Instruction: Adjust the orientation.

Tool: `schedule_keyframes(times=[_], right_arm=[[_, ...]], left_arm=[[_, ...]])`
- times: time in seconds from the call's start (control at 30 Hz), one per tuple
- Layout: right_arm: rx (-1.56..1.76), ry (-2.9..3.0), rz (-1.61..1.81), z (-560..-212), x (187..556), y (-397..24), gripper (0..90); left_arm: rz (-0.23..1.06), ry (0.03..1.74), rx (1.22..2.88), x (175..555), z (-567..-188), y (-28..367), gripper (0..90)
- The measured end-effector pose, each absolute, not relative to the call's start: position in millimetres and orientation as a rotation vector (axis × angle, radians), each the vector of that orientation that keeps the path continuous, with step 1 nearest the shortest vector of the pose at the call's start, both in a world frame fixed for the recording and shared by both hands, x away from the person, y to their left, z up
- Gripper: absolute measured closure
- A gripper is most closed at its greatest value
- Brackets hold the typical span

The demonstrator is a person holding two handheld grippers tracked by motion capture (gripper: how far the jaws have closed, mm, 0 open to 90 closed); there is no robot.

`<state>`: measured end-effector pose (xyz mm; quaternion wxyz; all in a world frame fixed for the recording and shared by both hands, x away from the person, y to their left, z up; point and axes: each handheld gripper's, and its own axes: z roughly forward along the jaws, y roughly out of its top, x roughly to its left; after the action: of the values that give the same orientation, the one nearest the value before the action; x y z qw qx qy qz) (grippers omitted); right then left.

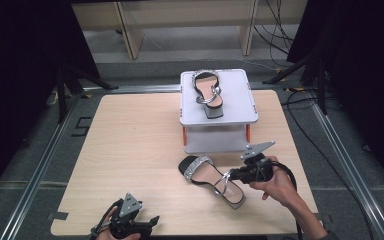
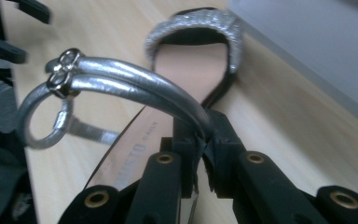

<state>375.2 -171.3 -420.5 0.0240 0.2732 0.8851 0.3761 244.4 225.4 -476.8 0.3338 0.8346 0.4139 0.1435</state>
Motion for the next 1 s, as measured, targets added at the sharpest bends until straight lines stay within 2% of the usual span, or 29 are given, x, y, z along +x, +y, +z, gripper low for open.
schedule_keyframes(times=[0.17,0.4,0.57,0.77,1.0], right_arm=[[0.943,2.700,1.085,-425,380,-195,83.6],[1.042,2.701,1.036,-431,378,-203,81.1],[1.055,2.646,0.887,-415,374,-216,51.7],[1.046,2.531,0.923,-376,352,-210,42.8],[0.959,2.594,1.047,-360,369,-169,35.8]], left_arm=[[0.385,1.115,2.139,245,-479,225,22.2],[0.390,1.125,2.145,245,-478,229,22.2],[0.390,1.135,2.132,245,-479,232,22.1],[0.381,1.136,2.138,246,-480,232,21.9],[0.389,1.131,2.149,246,-481,231,21.9]])
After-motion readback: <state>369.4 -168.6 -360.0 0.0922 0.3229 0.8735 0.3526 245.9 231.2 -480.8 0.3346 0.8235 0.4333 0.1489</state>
